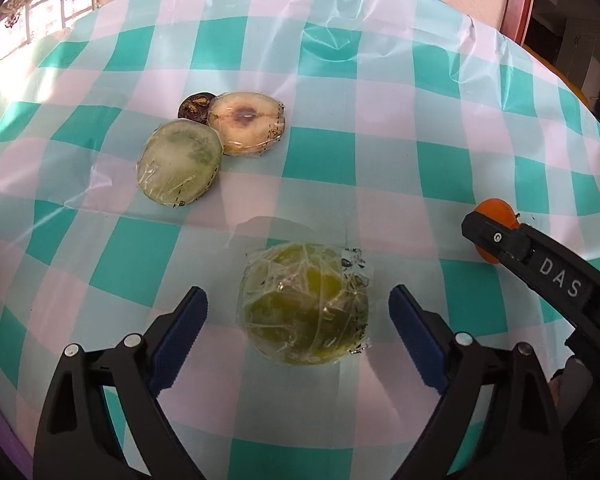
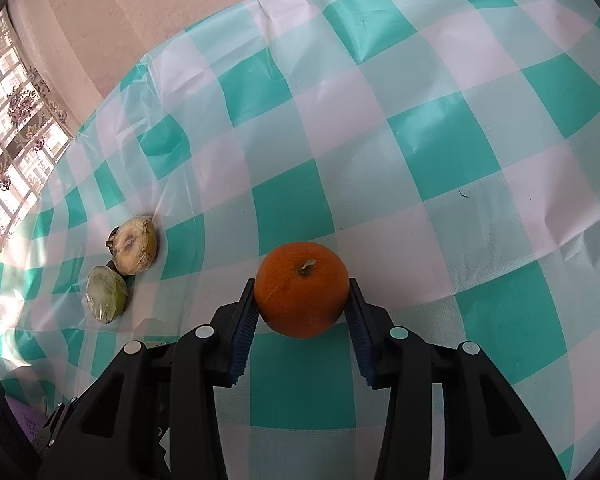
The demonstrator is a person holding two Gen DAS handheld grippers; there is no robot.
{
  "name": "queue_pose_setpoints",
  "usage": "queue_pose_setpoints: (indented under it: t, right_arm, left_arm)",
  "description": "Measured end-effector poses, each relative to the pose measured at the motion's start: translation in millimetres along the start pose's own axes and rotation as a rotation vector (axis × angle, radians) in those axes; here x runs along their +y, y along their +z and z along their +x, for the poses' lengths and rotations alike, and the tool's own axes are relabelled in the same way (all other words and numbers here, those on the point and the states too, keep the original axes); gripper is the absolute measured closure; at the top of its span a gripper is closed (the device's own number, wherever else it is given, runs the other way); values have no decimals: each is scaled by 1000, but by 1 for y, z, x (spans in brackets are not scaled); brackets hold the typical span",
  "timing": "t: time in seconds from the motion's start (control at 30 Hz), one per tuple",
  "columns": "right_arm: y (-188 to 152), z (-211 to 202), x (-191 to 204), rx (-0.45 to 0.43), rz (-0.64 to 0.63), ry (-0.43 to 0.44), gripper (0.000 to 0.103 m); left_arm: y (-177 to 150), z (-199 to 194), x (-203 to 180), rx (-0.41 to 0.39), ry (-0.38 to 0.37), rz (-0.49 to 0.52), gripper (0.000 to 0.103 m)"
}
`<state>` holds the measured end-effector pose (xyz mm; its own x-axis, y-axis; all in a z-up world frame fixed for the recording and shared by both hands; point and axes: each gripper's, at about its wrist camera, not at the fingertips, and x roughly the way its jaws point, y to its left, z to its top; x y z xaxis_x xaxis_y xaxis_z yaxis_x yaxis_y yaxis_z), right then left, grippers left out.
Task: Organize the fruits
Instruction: 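Close the right gripper on the orange while the left gripper grasps the wrapped green fruit, then carry the wrapped green fruit with the left gripper while the right gripper carries the orange to the box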
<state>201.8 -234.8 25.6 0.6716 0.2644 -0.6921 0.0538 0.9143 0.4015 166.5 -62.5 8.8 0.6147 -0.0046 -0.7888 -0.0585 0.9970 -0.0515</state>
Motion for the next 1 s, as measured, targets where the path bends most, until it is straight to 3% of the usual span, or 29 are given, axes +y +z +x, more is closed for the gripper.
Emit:
queue_pose_setpoints:
  t: [0.1, 0.17, 0.3, 0.47, 0.7, 1.0]
  right_arm:
    - [-1, -5, -5, -3, 3, 8, 60]
    - [-2, -6, -4, -9, 4, 11, 60]
    - [-3, -8, -5, -13, 8, 8, 60]
    - [-3, -9, -5, -24, 14, 22, 60]
    - [-8, -12, -1, -19, -7, 57, 60]
    - [-17, -16, 7, 1, -48, 105, 60]
  left_arm:
    - [-1, 1, -7, 3, 40, 44, 22]
    - [-3, -2, -11, -18, 38, 66, 43]
    - [-5, -6, -9, -32, 18, 58, 44]
    - [-5, -16, 8, -79, -26, -21, 44]
    - [-12, -21, 27, -63, -101, -122, 44]
    - [-23, -30, 37, -76, -141, -163, 44]
